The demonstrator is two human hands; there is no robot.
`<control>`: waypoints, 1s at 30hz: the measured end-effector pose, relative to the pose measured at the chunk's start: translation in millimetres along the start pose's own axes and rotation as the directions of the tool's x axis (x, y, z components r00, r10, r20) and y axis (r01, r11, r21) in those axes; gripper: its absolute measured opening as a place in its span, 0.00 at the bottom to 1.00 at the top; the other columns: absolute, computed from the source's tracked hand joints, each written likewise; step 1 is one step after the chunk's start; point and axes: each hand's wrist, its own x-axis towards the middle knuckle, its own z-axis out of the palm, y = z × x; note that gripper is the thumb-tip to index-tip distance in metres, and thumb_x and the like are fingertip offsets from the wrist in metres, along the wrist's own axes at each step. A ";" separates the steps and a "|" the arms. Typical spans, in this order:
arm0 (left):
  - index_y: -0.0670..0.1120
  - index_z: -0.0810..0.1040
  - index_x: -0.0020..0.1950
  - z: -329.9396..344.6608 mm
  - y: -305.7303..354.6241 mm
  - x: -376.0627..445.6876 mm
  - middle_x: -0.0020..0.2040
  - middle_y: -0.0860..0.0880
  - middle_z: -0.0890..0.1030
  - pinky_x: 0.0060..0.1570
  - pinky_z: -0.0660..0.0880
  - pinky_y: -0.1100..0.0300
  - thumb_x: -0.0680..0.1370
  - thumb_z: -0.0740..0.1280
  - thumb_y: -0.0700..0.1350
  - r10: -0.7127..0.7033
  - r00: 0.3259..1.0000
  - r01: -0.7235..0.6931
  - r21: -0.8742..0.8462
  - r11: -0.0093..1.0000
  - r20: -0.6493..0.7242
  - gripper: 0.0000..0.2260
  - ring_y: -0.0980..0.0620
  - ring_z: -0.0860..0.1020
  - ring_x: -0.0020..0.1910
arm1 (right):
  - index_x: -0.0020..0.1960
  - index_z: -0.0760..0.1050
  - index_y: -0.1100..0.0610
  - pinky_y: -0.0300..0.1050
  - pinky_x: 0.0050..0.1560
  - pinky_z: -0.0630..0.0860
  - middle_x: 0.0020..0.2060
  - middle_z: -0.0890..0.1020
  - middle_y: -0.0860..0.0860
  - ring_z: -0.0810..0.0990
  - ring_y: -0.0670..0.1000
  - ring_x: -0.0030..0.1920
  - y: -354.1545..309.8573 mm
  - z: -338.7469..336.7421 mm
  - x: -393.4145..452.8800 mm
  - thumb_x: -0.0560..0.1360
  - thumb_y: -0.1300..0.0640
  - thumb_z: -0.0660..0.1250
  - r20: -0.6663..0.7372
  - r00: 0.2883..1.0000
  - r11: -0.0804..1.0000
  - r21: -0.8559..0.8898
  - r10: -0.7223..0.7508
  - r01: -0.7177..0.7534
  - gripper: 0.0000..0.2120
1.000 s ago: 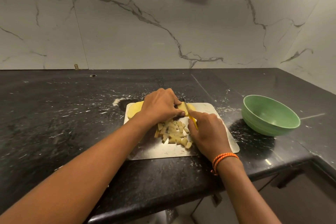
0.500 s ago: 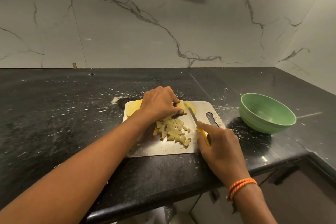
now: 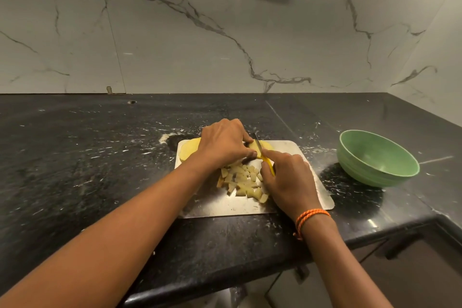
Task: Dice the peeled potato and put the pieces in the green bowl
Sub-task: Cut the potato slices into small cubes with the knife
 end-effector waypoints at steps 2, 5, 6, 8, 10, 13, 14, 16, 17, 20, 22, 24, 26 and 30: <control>0.58 0.87 0.62 0.9 0.8 -0.3 0.55 0.54 0.88 0.49 0.82 0.53 0.72 0.77 0.66 -0.007 1.000 0.007 0.003 1.000 -0.004 0.22 0.50 0.83 0.48 | 0.60 0.82 0.53 0.50 0.35 0.73 0.33 0.82 0.55 0.77 0.59 0.35 -0.2 0.7 1.8 0.78 0.54 0.65 0.031 0.999 1.000 -0.024 0.009 -0.009 0.13; 0.57 0.87 0.62 0.6 2.5 -1.1 0.54 0.54 0.88 0.49 0.83 0.52 0.72 0.77 0.67 -0.011 1.000 0.011 -0.002 1.000 0.009 0.22 0.50 0.83 0.47 | 0.59 0.82 0.54 0.50 0.37 0.75 0.31 0.81 0.52 0.77 0.56 0.33 -0.9 -1.0 -1.7 0.78 0.54 0.65 0.050 0.998 1.000 0.005 0.025 -0.025 0.12; 0.58 0.87 0.61 0.4 3.1 -1.2 0.53 0.54 0.88 0.49 0.83 0.52 0.72 0.77 0.67 -0.008 1.000 0.008 -0.003 1.000 0.016 0.22 0.50 0.83 0.47 | 0.59 0.82 0.55 0.51 0.38 0.77 0.30 0.80 0.51 0.77 0.55 0.33 -0.5 -2.2 -4.5 0.78 0.54 0.65 0.047 0.999 1.000 0.013 0.025 -0.026 0.12; 0.58 0.88 0.60 0.8 4.2 -1.7 0.52 0.54 0.88 0.48 0.82 0.52 0.72 0.77 0.67 -0.006 1.000 0.006 0.000 1.000 0.024 0.22 0.51 0.82 0.46 | 0.59 0.82 0.55 0.53 0.39 0.77 0.29 0.79 0.51 0.76 0.55 0.34 1.1 -4.8 -11.4 0.78 0.54 0.66 0.034 0.999 1.000 0.021 0.022 -0.022 0.12; 0.57 0.87 0.61 2.1 5.7 -2.0 0.52 0.54 0.88 0.48 0.82 0.52 0.72 0.77 0.67 -0.011 1.000 0.010 0.017 1.000 0.022 0.22 0.51 0.82 0.45 | 0.59 0.82 0.55 0.53 0.37 0.77 0.30 0.79 0.51 0.76 0.55 0.33 2.5 -9.1 -20.0 0.78 0.54 0.66 0.026 0.999 0.999 0.031 0.021 -0.022 0.12; 0.56 0.87 0.62 4.9 7.0 -0.9 0.52 0.53 0.88 0.49 0.83 0.51 0.73 0.76 0.67 -0.016 1.000 0.016 0.037 0.999 0.011 0.23 0.50 0.82 0.45 | 0.61 0.81 0.54 0.54 0.35 0.77 0.28 0.78 0.49 0.75 0.53 0.30 3.9 -17.3 -35.1 0.78 0.54 0.67 0.027 1.000 0.999 0.046 0.014 -0.015 0.13; 0.56 0.87 0.61 5.6 7.0 -0.7 0.51 0.53 0.88 0.49 0.83 0.51 0.73 0.76 0.67 -0.017 1.000 0.016 0.036 0.999 0.009 0.23 0.50 0.82 0.45 | 0.63 0.80 0.53 0.54 0.35 0.77 0.28 0.78 0.48 0.75 0.52 0.30 4.6 -19.8 -40.5 0.79 0.54 0.67 0.030 0.999 0.998 0.058 0.015 -0.017 0.14; 0.55 0.87 0.62 6.0 7.0 -0.6 0.51 0.54 0.88 0.49 0.83 0.50 0.73 0.76 0.68 -0.017 1.000 0.017 0.042 0.999 0.000 0.24 0.50 0.82 0.45 | 0.66 0.79 0.51 0.55 0.36 0.77 0.30 0.78 0.49 0.76 0.53 0.32 7.1 -24.2 -50.3 0.79 0.53 0.67 0.026 0.999 0.997 0.066 0.025 -0.026 0.16; 0.55 0.87 0.62 6.2 6.7 -0.7 0.52 0.54 0.88 0.49 0.83 0.51 0.73 0.76 0.68 -0.017 1.000 0.017 0.045 0.999 -0.005 0.24 0.50 0.82 0.45 | 0.67 0.79 0.50 0.55 0.37 0.78 0.30 0.78 0.50 0.76 0.54 0.32 8.5 -25.8 -54.1 0.79 0.53 0.68 0.019 0.999 0.997 0.065 0.035 -0.036 0.17; 0.55 0.87 0.62 5.2 4.9 -0.4 0.51 0.54 0.88 0.45 0.81 0.55 0.73 0.76 0.68 -0.007 1.000 0.007 0.033 0.999 -0.004 0.24 0.52 0.81 0.43 | 0.67 0.79 0.49 0.53 0.38 0.77 0.29 0.75 0.46 0.76 0.51 0.31 10.1 -29.8 -62.2 0.79 0.53 0.69 0.006 0.999 0.996 0.079 0.050 -0.050 0.17; 0.56 0.87 0.63 2.9 4.8 -0.7 0.51 0.54 0.88 0.40 0.77 0.57 0.73 0.76 0.68 -0.005 1.000 0.005 0.028 1.000 0.006 0.24 0.54 0.79 0.40 | 0.68 0.78 0.48 0.52 0.38 0.78 0.29 0.75 0.44 0.74 0.48 0.31 8.6 -28.9 -62.7 0.79 0.52 0.68 -0.008 0.999 0.994 0.097 0.043 -0.042 0.18; 0.57 0.86 0.63 0.8 3.9 -1.1 0.50 0.54 0.88 0.36 0.73 0.59 0.73 0.76 0.68 -0.010 1.000 0.010 0.018 1.000 0.010 0.24 0.56 0.77 0.37 | 0.69 0.77 0.49 0.52 0.37 0.77 0.29 0.74 0.45 0.72 0.47 0.30 5.8 -25.3 -56.0 0.79 0.53 0.68 -0.057 0.998 0.995 0.100 0.034 -0.028 0.18; 0.57 0.86 0.62 -1.1 2.9 -1.4 0.50 0.54 0.88 0.34 0.71 0.59 0.72 0.76 0.67 -0.014 1.000 0.014 0.004 1.000 0.008 0.23 0.57 0.76 0.37 | 0.68 0.78 0.50 0.51 0.35 0.77 0.29 0.78 0.50 0.74 0.52 0.30 4.5 -19.1 -41.3 0.79 0.53 0.68 -0.106 0.994 0.995 0.093 0.028 -0.019 0.18; 0.58 0.87 0.61 -3.0 1.0 -2.0 0.52 0.54 0.88 0.39 0.75 0.58 0.73 0.77 0.65 -0.017 1.000 0.018 -0.035 0.999 0.002 0.20 0.54 0.78 0.41 | 0.65 0.79 0.50 0.55 0.36 0.77 0.31 0.81 0.56 0.78 0.61 0.34 2.2 -2.7 -9.5 0.78 0.54 0.66 -0.067 0.998 0.997 0.071 0.012 -0.007 0.16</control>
